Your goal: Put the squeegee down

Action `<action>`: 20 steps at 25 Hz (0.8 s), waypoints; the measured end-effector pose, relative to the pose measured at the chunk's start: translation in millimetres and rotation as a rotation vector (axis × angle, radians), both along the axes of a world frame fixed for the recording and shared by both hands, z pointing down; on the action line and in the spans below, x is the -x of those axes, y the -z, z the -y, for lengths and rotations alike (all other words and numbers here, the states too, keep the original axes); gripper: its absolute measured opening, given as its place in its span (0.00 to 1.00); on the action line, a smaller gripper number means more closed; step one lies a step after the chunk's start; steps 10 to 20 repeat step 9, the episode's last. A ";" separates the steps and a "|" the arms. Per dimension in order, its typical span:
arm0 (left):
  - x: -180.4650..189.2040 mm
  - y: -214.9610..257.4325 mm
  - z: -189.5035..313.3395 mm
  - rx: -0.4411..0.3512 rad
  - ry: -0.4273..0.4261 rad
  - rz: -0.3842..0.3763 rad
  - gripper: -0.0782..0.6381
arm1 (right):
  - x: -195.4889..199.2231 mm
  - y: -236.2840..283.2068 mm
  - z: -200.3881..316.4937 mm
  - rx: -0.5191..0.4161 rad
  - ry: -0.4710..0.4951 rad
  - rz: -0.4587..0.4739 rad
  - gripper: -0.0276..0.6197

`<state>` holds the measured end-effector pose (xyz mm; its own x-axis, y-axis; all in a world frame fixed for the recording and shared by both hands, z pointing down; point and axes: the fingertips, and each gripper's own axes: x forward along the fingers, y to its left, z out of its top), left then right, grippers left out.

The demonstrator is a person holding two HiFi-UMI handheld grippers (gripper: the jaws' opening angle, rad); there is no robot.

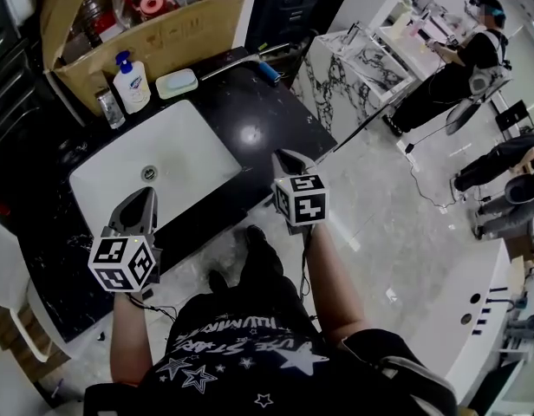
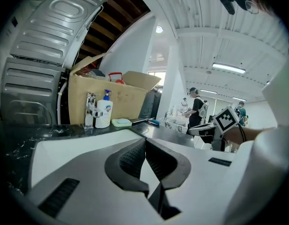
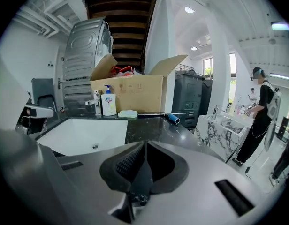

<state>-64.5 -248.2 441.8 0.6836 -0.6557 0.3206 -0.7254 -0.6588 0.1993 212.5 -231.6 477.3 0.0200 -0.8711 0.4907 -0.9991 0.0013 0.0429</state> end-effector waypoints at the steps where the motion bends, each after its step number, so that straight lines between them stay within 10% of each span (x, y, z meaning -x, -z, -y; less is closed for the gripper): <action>1: 2.2 -0.8 -1.3 0.002 0.000 -0.001 0.14 | 3.4 -0.2 -1.7 0.004 0.004 -0.002 0.13; 20: 16.8 -3.3 -10.6 0.013 -0.006 -0.010 0.14 | 31.1 4.4 -7.3 -0.001 0.049 -0.010 0.13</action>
